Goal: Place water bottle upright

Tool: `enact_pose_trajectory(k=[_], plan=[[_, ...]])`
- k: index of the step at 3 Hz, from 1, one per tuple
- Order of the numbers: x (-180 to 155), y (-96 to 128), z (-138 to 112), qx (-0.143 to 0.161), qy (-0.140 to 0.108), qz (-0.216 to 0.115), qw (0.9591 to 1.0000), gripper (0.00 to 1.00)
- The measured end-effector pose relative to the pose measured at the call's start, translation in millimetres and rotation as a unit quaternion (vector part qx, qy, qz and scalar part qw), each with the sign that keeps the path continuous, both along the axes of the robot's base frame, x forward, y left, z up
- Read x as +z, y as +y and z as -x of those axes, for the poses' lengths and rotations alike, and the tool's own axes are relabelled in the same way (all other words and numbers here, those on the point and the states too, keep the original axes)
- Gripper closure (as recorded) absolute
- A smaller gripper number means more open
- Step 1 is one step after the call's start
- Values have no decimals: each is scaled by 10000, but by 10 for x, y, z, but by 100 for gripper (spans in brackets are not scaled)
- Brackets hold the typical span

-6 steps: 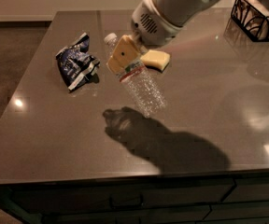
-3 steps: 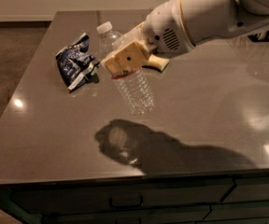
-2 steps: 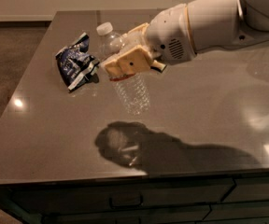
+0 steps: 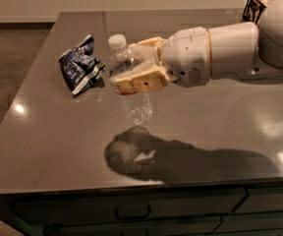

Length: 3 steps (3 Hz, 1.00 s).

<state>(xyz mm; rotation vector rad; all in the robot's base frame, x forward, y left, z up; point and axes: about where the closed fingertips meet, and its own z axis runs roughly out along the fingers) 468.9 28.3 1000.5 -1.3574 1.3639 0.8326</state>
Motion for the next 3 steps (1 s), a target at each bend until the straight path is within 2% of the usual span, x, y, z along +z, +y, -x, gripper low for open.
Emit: enact_pose_trajectory(k=[1,3], plan=[[-68,-48,42,132,-142,-421,9989,100],[-250,-29,77,331,-110,-1068,9937,100]])
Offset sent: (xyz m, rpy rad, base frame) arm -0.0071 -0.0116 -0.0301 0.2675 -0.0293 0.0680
